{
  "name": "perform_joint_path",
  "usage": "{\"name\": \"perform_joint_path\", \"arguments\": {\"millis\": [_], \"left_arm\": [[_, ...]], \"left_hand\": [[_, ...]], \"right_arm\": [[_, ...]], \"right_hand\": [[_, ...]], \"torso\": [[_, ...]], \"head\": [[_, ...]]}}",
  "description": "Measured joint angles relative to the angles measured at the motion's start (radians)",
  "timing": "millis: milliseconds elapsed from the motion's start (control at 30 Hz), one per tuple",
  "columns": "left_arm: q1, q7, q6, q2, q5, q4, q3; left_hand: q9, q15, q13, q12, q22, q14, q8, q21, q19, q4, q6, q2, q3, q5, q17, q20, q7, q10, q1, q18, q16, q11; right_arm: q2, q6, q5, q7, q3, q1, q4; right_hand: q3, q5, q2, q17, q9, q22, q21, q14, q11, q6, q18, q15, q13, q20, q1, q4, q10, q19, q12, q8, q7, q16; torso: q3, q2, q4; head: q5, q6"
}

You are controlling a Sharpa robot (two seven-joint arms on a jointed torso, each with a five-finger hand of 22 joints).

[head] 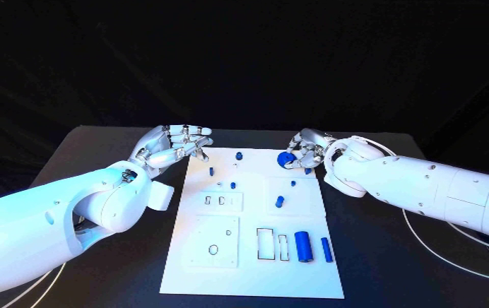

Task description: Assemble the parts on the task board

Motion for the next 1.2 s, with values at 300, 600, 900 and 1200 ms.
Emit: {"name": "perform_joint_path", "arguments": {"millis": [300,600,900,1200], "left_arm": [[0.0,0.0,0.001,-0.002,0.001,0.0,0.0],[0.0,0.0,0.004,-0.002,0.002,-0.001,0.0],[0.0,-0.001,0.006,-0.003,0.002,-0.002,0.0],[0.0,-0.002,0.011,-0.003,0.006,-0.003,0.0]], "left_hand": [[0.0,0.0,0.0,0.0,0.0,0.0,0.0,0.0,0.0,0.0,0.0,0.0,0.0,0.0,0.001,0.0,0.0,0.0,0.0,0.0,0.0,0.0],[0.0,0.0,0.0,0.0,0.0,0.0,0.0,0.0,0.0,0.0,0.0,0.0,0.0,0.0,0.001,0.0,0.0,0.0,0.0,0.0,0.0,0.0],[0.0,0.0,0.0,0.0,0.0,0.0,0.0,0.0,0.0,0.0,0.0,0.0,0.0,0.0,0.001,0.0,0.0,0.0,0.0,0.0,0.0,0.0],[0.0,0.0,0.001,0.0,0.001,0.0,0.0,0.0,0.0,0.0,0.0,0.005,0.0,0.0,0.001,0.0,0.0,0.0,-0.005,0.0,0.0,0.0]], "right_arm": [[0.006,0.004,0.012,0.001,0.001,0.001,-0.012],[0.01,-0.006,0.005,0.0,0.002,-0.001,-0.005],[0.007,-0.038,-0.016,0.002,0.0,-0.004,0.015],[-0.006,-0.078,-0.035,0.004,-0.002,-0.007,0.072]], "right_hand": [[0.006,0.0,0.005,0.0,-0.001,0.0,0.0,0.0,0.001,0.006,0.0,0.0,0.0,0.0,0.005,0.005,0.006,0.0,0.004,0.0,0.001,0.0],[0.123,0.002,0.032,0.0,-0.004,0.0,0.02,-0.003,-0.022,0.085,0.0,-0.009,0.0,-0.014,0.043,-0.006,0.039,0.021,0.023,0.02,-0.02,0.004],[0.256,0.004,0.028,0.0,-0.088,0.0,0.025,-0.002,-0.034,0.087,0.0,-0.024,0.0,-0.029,0.057,-0.047,0.052,0.025,0.028,0.02,-0.018,0.004],[0.299,0.004,0.014,0.0,-0.088,0.0,0.025,-0.004,-0.038,0.087,0.0,-0.025,0.001,-0.029,0.04,-0.072,0.048,0.025,0.028,0.02,-0.018,0.004]], "torso": [[0.0,0.0,0.0002],[0.0004,0.001,0.0001],[0.0004,0.001,0.0003],[0.0,0.0,0.0006]], "head": [[-0.003,-0.003],[-0.003,-0.005],[0.0,-0.004],[0.002,-0.001]]}}
